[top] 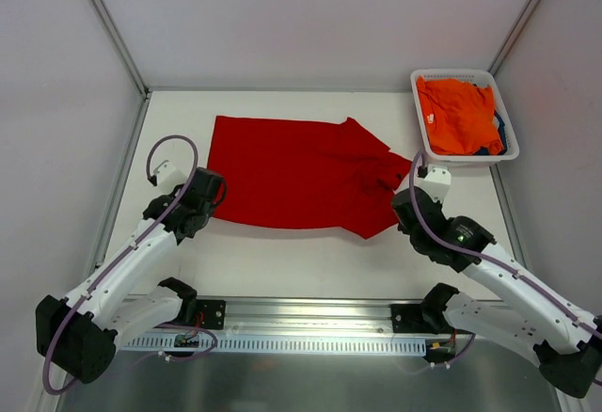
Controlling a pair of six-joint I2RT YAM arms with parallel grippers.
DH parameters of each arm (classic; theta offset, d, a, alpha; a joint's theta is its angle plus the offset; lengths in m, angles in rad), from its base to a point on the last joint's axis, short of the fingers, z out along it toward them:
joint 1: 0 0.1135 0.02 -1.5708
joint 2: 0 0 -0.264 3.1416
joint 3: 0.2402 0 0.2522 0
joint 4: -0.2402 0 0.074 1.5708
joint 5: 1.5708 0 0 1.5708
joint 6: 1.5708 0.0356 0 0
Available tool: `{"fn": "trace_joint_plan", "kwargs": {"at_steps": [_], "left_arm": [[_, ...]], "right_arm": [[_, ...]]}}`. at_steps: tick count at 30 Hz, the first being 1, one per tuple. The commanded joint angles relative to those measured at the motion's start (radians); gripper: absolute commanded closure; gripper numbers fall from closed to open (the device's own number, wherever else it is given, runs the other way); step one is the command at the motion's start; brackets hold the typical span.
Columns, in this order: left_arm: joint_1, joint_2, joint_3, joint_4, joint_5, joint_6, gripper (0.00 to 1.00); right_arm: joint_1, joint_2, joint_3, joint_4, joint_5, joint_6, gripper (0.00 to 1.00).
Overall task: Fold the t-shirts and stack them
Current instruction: Fold the tshirt
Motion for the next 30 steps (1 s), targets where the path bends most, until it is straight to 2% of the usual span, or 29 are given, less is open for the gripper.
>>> {"fn": "trace_joint_plan", "kwargs": {"at_steps": [1,13,30], "left_arm": [[0.012,0.028,0.041,-0.022,-0.064,0.019,1.00],[0.086,0.132,0.114,0.048,-0.088,0.100,1.00],[0.127,0.397,0.257,0.228,-0.058,0.189,1.00]], "right_arm": [[0.004,0.049,0.077,0.011,0.105,-0.064,1.00],[-0.044,0.155,0.130,0.103,0.159,-0.151,1.00],[-0.226,0.276,0.136,0.282,0.083,-0.274,1.00]]}}
